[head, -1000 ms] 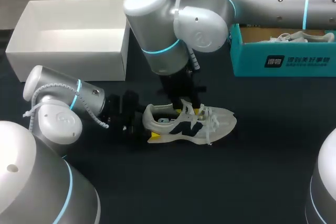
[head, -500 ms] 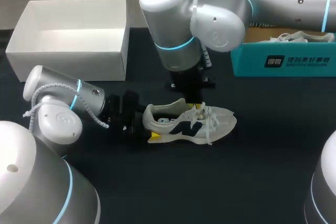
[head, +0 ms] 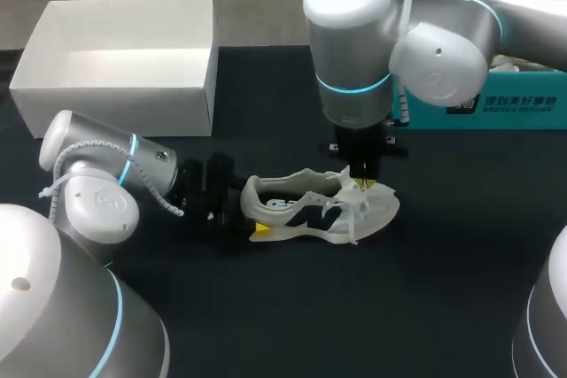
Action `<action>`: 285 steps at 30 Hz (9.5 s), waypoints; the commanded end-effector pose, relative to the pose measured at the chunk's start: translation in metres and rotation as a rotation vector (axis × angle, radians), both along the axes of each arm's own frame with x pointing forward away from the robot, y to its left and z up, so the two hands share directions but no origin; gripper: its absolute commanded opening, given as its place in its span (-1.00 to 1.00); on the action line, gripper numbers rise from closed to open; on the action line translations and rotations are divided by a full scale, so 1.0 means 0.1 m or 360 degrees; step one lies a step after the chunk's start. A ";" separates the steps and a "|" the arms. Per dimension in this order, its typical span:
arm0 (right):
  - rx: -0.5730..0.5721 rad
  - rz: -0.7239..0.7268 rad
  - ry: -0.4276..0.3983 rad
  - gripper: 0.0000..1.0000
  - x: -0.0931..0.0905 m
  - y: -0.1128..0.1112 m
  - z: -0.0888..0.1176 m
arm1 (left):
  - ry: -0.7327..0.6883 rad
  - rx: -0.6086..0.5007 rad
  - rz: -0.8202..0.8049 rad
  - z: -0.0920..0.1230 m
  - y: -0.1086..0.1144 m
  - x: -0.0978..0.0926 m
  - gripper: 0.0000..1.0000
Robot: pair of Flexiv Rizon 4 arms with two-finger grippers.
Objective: Take the shoe out of the shoebox, open the shoe tongue, remove and reinsert the insole, then place the shoe into the shoebox
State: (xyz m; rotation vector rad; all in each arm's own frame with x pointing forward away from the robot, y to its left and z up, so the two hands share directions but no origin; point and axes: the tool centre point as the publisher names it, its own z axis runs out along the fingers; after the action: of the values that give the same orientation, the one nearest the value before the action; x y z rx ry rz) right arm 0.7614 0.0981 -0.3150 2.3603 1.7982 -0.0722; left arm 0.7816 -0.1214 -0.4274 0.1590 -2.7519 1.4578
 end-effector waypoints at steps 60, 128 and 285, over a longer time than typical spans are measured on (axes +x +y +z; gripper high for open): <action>0.0469 0.1586 0.0069 1.00 0.37 0.35 0.47 | -0.0001 0.0005 0.0003 -0.03 -0.02 0.00 -1.00; 0.0043 0.2459 0.0161 -1.00 0.67 0.48 0.40 | -0.0001 0.0005 0.0003 -0.03 -0.02 0.00 -1.00; 0.0414 0.3022 -0.0382 -1.00 0.65 0.97 -0.19 | -0.0001 0.0005 0.0003 -0.03 -0.02 0.00 -1.00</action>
State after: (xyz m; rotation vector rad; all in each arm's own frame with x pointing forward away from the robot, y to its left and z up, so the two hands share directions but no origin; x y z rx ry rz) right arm 0.8156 0.1823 -0.3327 -0.0585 2.9678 0.6320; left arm 0.7821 -0.1237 -0.4277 0.1622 -2.7544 1.4550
